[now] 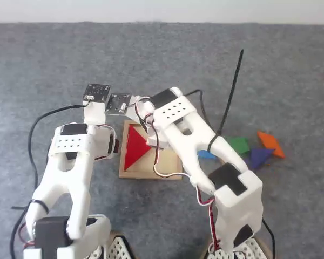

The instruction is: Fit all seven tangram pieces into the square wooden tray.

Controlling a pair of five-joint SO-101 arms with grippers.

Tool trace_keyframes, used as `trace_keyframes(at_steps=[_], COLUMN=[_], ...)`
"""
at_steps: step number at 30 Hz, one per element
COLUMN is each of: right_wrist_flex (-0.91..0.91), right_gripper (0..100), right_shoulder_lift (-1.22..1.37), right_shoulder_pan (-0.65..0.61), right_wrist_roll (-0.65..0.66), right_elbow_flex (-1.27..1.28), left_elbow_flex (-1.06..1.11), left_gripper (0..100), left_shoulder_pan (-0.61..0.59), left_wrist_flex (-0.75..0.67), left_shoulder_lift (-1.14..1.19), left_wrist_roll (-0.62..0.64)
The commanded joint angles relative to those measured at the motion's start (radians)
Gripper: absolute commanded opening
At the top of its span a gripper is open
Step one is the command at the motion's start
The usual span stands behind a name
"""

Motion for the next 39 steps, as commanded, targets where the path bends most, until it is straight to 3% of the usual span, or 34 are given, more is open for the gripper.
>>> trace_keyframes(at_steps=[1,11,19,23,34,39], right_wrist_flex=[-0.012,-0.01,0.007,0.007,0.142,0.085], right_gripper=[23.0,24.0,45.9,49.1,47.9,27.0], right_shoulder_lift=[-0.005,-0.004,-0.007,-0.013,-0.305,-0.403], right_shoulder_pan=[-0.019,-0.054,-0.054,-0.053,0.125,0.193], right_wrist_roll=[0.023,0.026,0.06,0.055,-0.094,-0.175], right_elbow_flex=[-0.005,0.028,0.028,0.029,0.064,0.236], left_elbow_flex=[-0.01,-0.019,-0.019,-0.019,-0.022,-0.03], left_gripper=[16,16,16,16,16,16], left_shoulder_pan=[0.0,-0.068,-0.074,-0.075,-0.071,-0.064], left_wrist_flex=[-0.021,-0.023,-0.023,-0.023,-0.023,-0.025], left_shoulder_lift=[-0.026,-0.034,-0.034,-0.034,-0.034,-0.034], left_wrist_roll=[0.031,0.069,0.074,0.074,0.074,0.074])
